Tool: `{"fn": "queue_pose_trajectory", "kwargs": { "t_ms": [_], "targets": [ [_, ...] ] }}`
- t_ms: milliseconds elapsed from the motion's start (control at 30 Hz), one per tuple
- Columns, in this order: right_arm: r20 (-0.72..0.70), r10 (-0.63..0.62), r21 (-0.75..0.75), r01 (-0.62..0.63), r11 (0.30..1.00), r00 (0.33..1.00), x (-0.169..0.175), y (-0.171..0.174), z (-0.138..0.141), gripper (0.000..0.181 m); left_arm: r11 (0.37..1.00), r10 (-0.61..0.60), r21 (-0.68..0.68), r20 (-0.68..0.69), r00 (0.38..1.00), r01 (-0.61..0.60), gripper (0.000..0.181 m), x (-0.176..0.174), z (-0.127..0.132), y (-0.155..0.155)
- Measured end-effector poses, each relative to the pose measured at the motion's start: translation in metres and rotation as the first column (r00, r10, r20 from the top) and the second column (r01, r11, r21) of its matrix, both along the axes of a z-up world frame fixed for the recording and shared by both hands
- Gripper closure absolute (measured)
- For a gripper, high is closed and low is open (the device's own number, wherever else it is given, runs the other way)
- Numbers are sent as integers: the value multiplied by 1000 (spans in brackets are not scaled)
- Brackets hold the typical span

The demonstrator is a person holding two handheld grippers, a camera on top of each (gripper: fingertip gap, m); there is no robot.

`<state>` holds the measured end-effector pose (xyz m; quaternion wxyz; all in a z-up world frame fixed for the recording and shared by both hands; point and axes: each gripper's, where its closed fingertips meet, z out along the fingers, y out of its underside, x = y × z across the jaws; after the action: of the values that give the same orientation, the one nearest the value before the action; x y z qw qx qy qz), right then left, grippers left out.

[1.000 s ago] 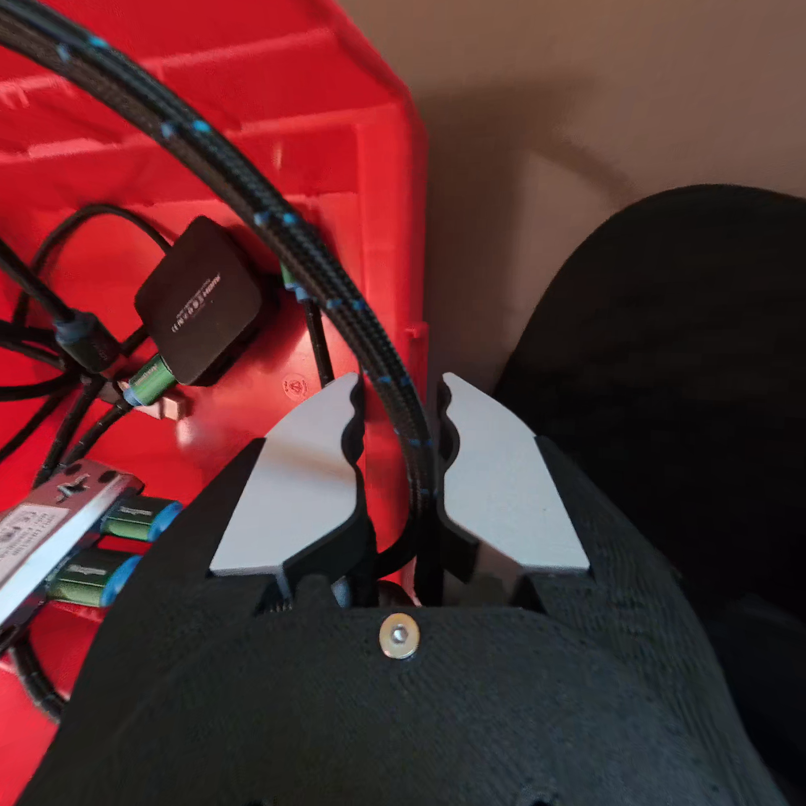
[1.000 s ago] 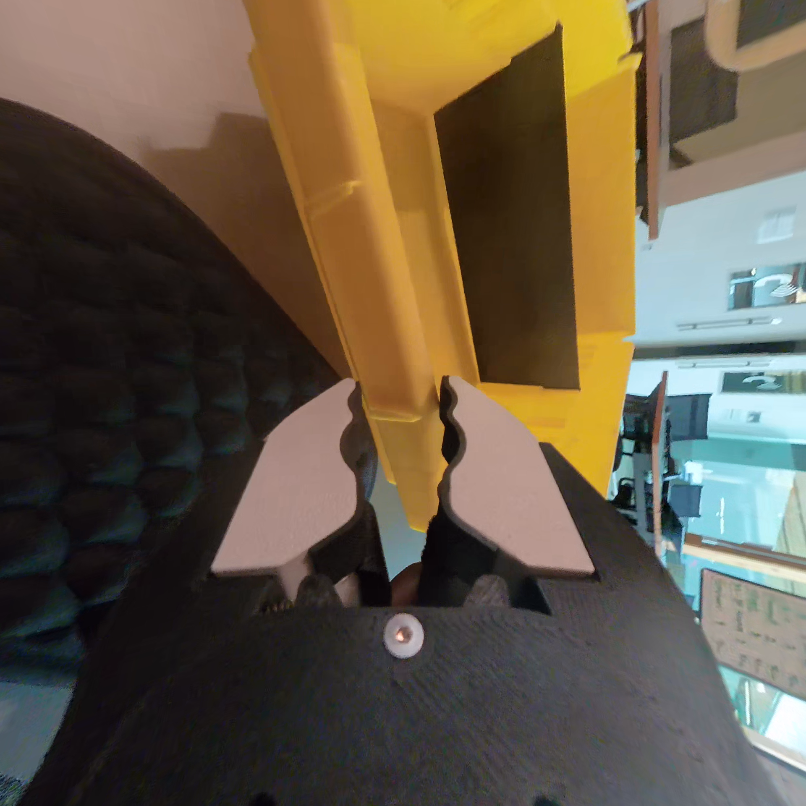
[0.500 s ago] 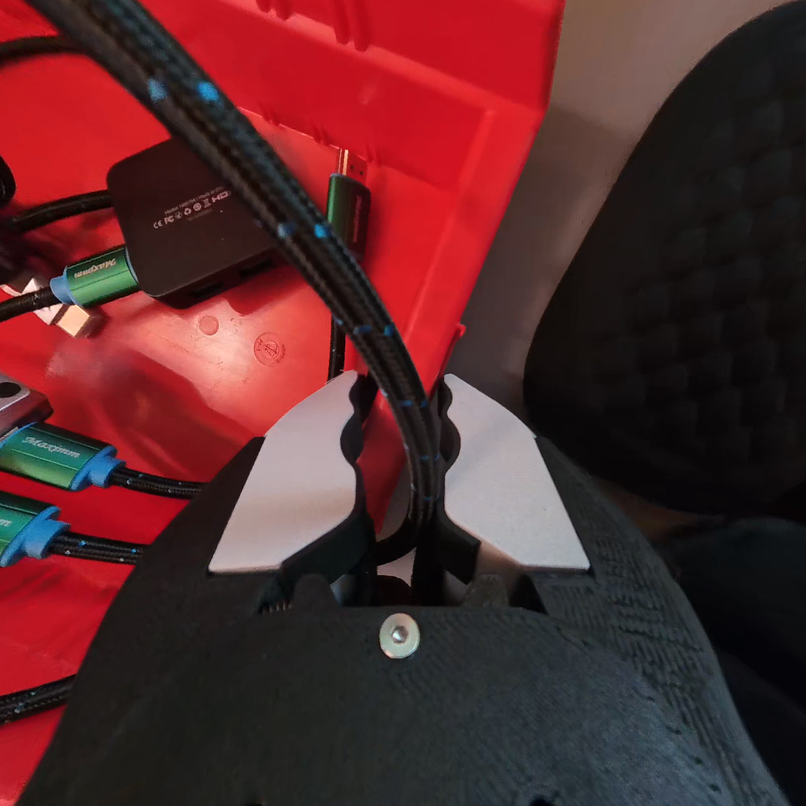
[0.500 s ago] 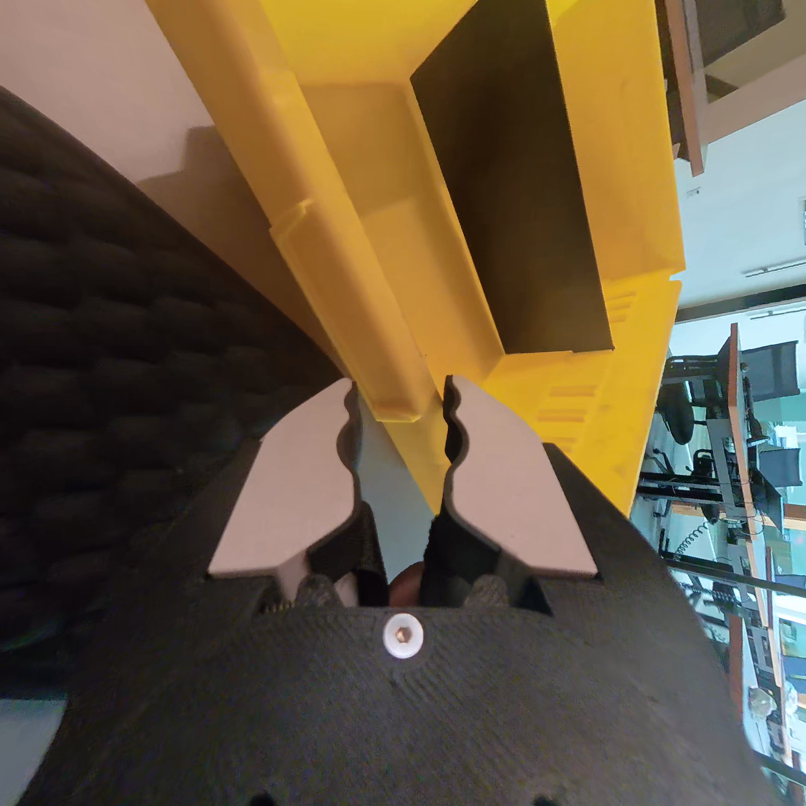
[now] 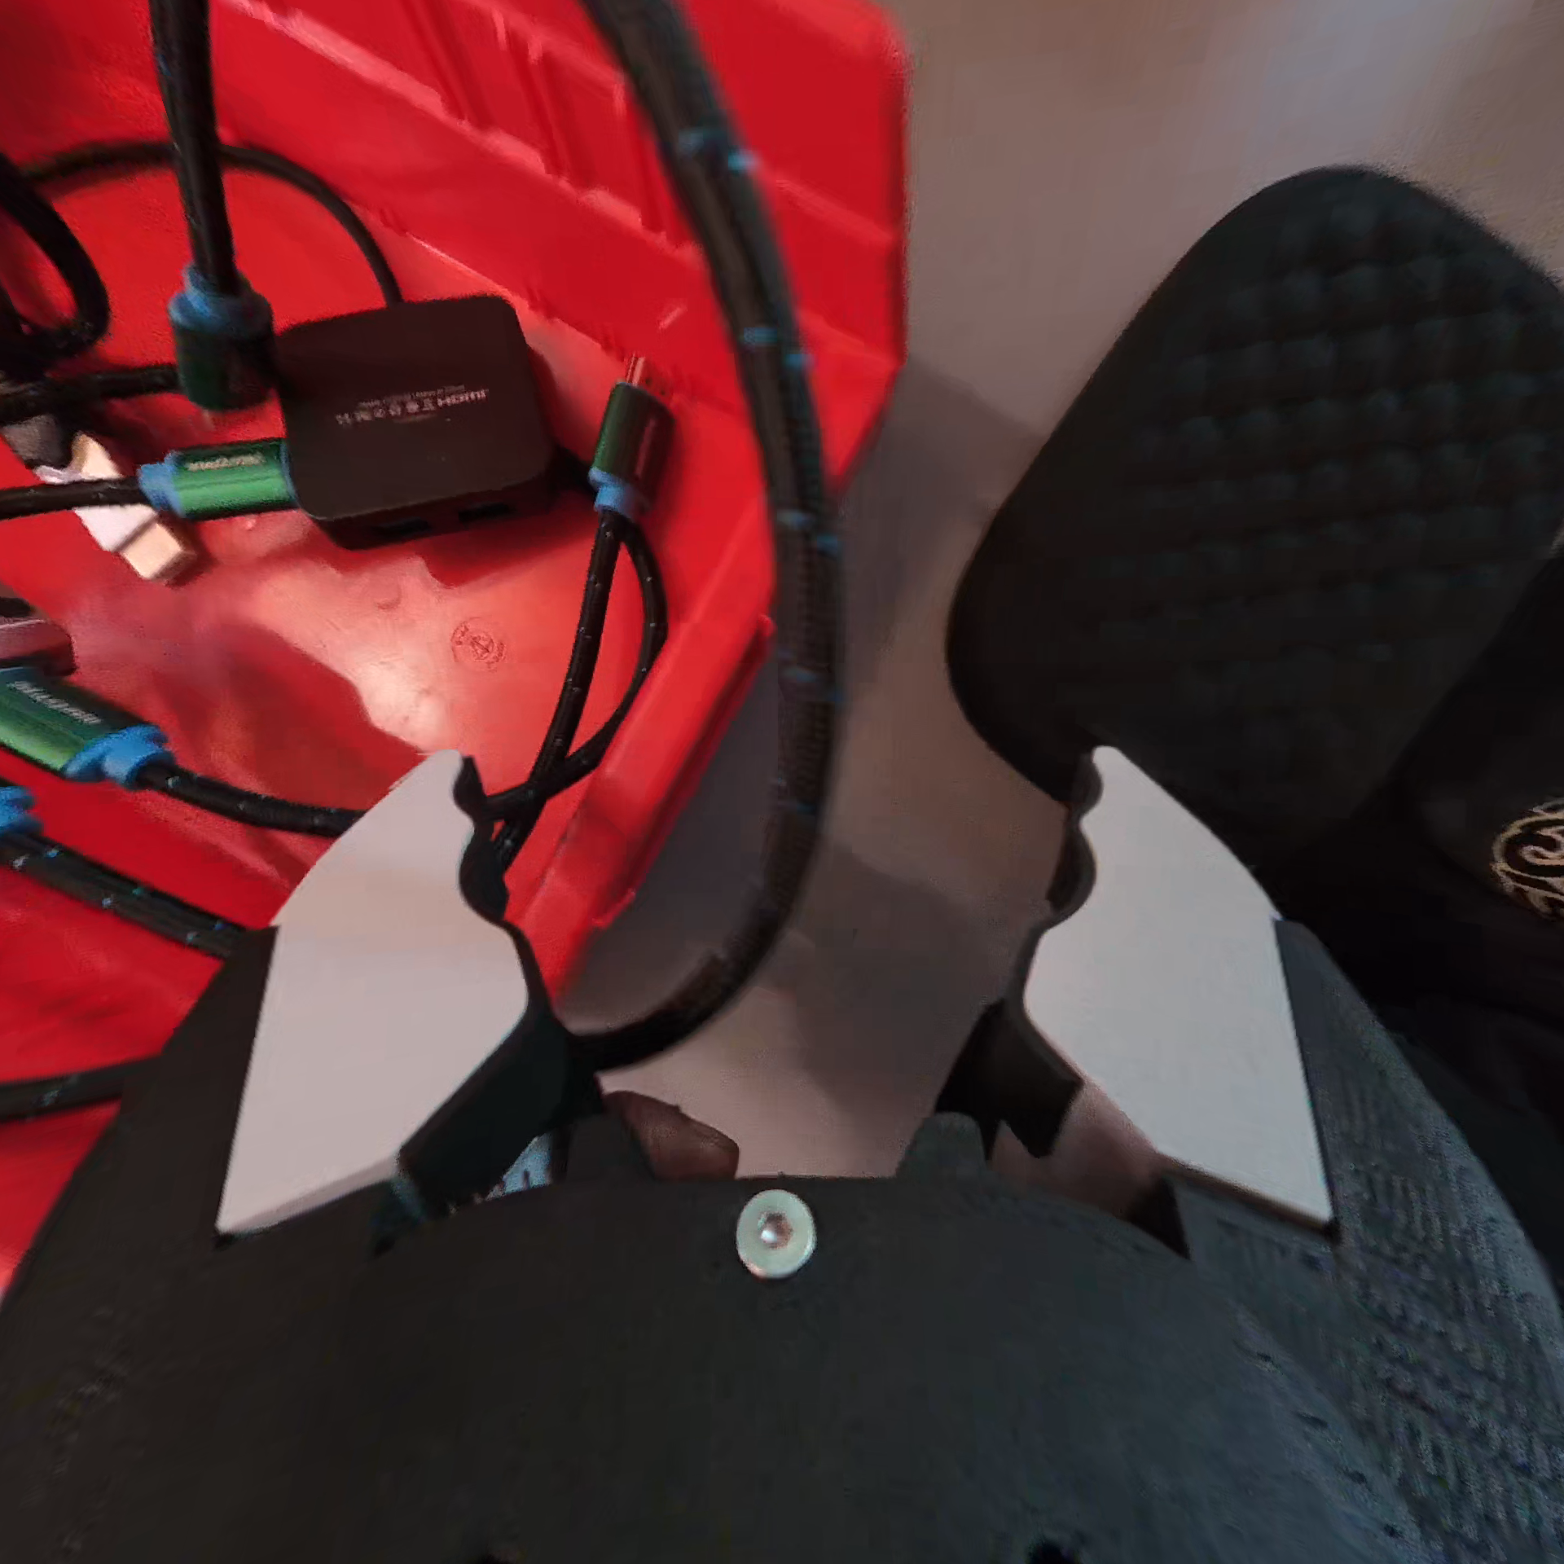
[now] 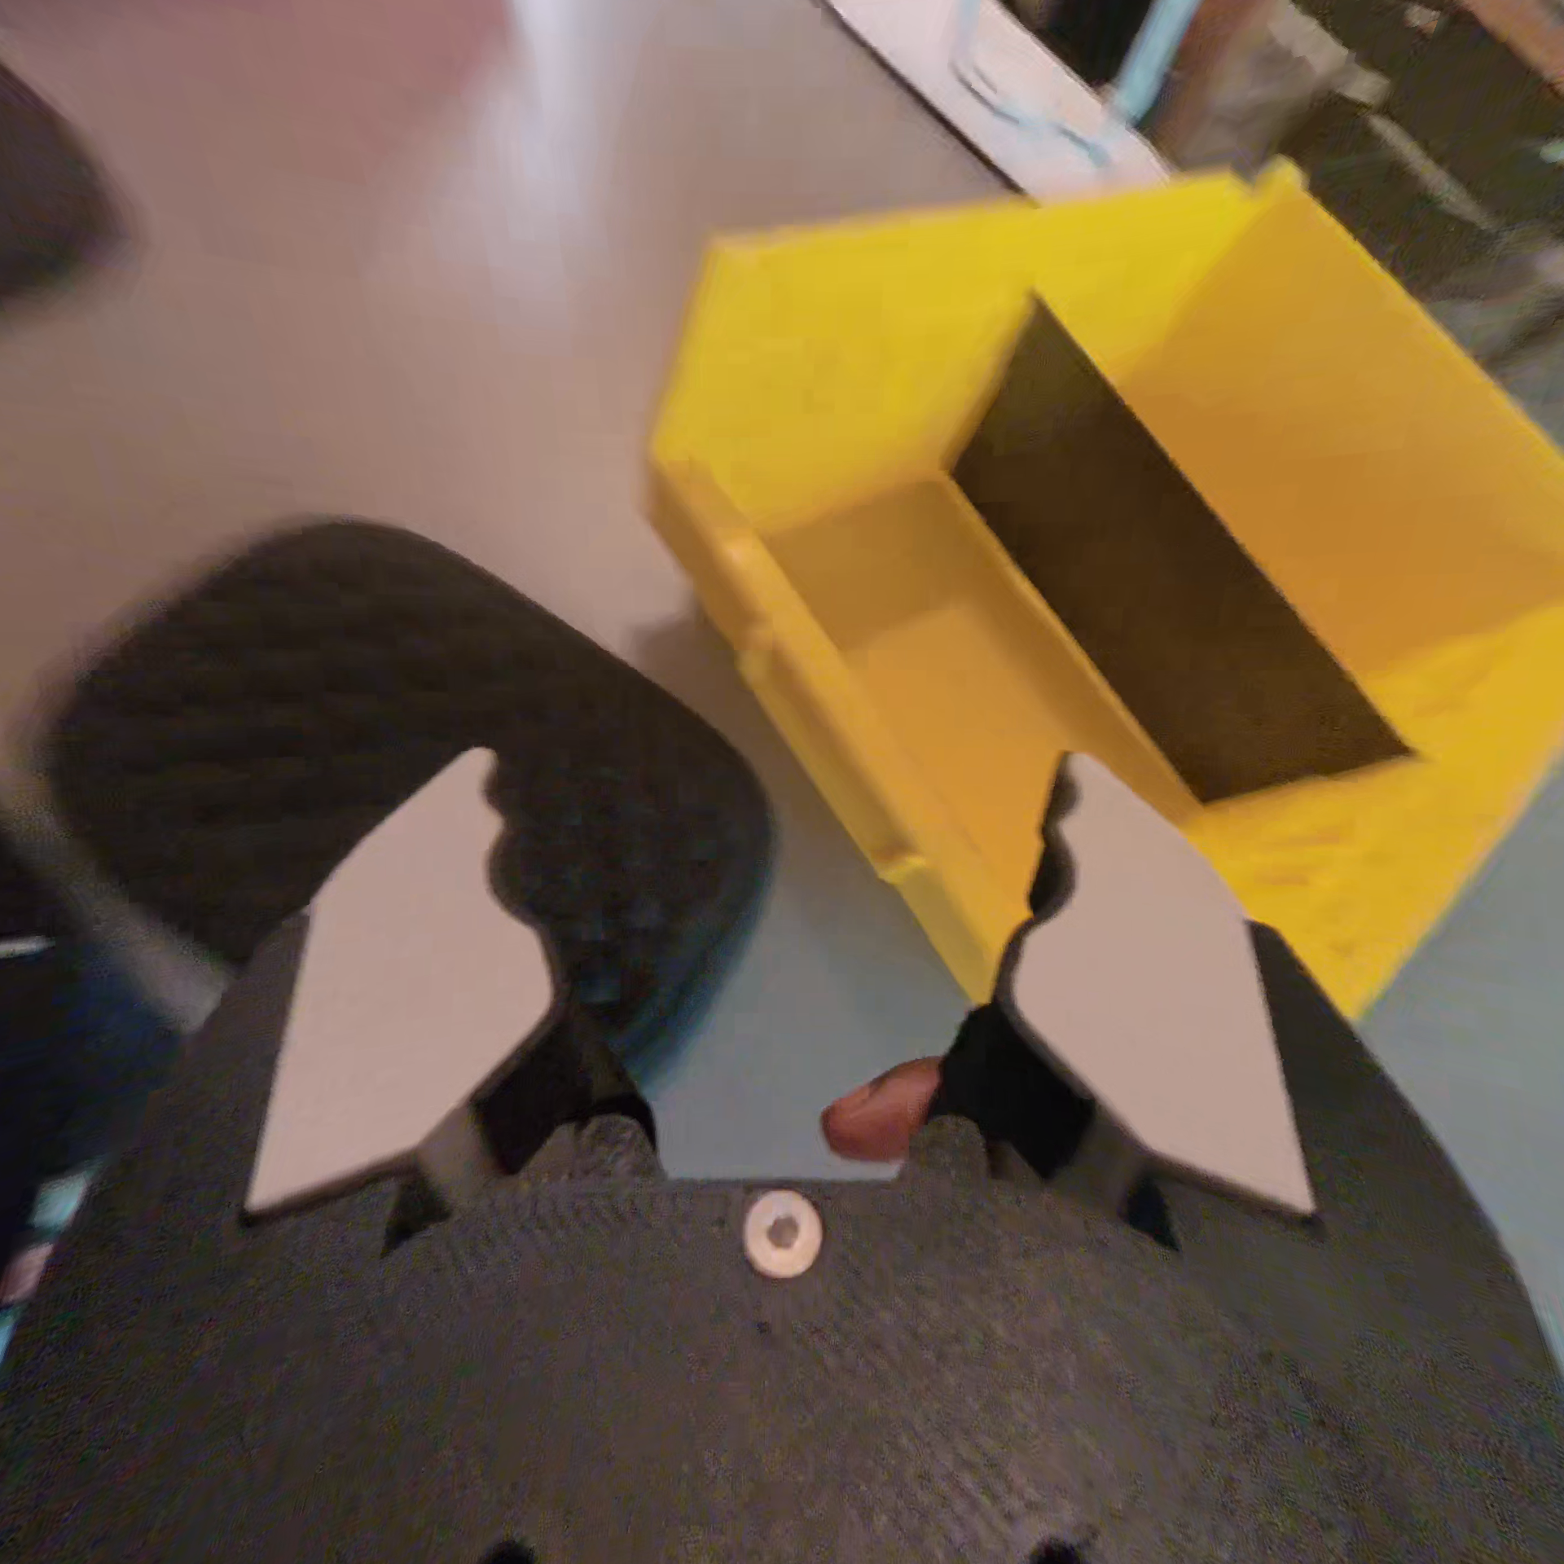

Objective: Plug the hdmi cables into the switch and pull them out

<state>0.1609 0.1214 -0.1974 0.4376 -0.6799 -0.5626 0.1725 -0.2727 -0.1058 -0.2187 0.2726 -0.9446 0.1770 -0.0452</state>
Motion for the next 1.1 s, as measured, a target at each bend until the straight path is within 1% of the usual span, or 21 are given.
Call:
{"fn": "queue_pose_trajectory", "kwargs": {
  "t_ms": [33,67,100,133,167,200,267,300,367,433,533,567,633,700,767,900,1000,1033,1067,1100],
  "targets": [
    [-41,92,-62,-94,994,995,-8,-20,7,54,999,-4,45,-7,1000,4,52,2,10,-3],
    [-40,194,-110,-198,974,980,-15,-41,10,49,995,-12,99,-17,1000,13,50,6,21,-5],
    [-1,288,-155,-285,946,958,-20,-60,7,47,987,-28,161,-27,999,32,47,10,33,-6],
    [70,371,-213,-350,912,926,-24,-77,-1,46,972,-53,226,-38,998,60,45,15,45,-7],
    [153,449,-283,-396,873,880,-25,-93,-12,44,951,-87,292,-50,995,98,43,22,57,-8],
    [242,513,-348,-420,838,824,-24,-104,-23,39,924,-125,356,-64,990,140,42,30,68,-8],
    [411,557,-414,-397,819,722,-21,-105,-43,35,859,-198,465,-89,976,216,42,46,89,-8],
    [473,561,-402,-400,824,680,-21,-98,-51,35,828,-226,503,-105,968,248,42,53,97,-8],
    [527,560,-367,-423,828,639,-28,-83,-59,36,781,-260,552,-140,956,293,43,61,107,-6],
    [569,572,-368,-439,820,592,-33,-74,-69,36,766,-270,562,-158,950,311,42,63,109,-3],
    [654,585,-411,-424,807,480,-25,-73,-92,34,766,-269,558,-173,948,319,43,61,107,0],
    [650,585,-408,-427,807,486,-26,-73,-92,35,765,-265,560,-177,948,318,43,60,107,1],
    [633,566,-400,-403,823,527,-26,-74,-92,35,765,-248,563,-193,949,314,46,56,107,1],
    [628,527,-401,-341,850,573,-22,-78,-91,36,768,-226,565,-204,952,303,48,52,106,-2],
    [633,490,-403,-286,869,599,-18,-84,-91,37,767,-201,572,-216,955,291,50,47,108,-7],
    [655,440,-396,-217,892,614,-13,-92,-91,37,744,-168,614,-211,963,264,56,41,114,-20],
    [662,427,-401,-190,896,616,-11,-94,-90,35,723,-171,645,-182,968,249,57,43,120,-28],
    [654,424,-402,-188,896,626,-12,-96,-88,35,719,-175,650,-177,969,249,57,45,121,-30],
    [626,424,-406,-191,894,655,-16,-99,-82,35,715,-175,653,-177,968,249,57,45,122,-32],
    [575,415,-399,-202,895,705,-25,-102,-71,34,711,-172,658,-180,969,248,57,46,123,-33]
  ]
}}
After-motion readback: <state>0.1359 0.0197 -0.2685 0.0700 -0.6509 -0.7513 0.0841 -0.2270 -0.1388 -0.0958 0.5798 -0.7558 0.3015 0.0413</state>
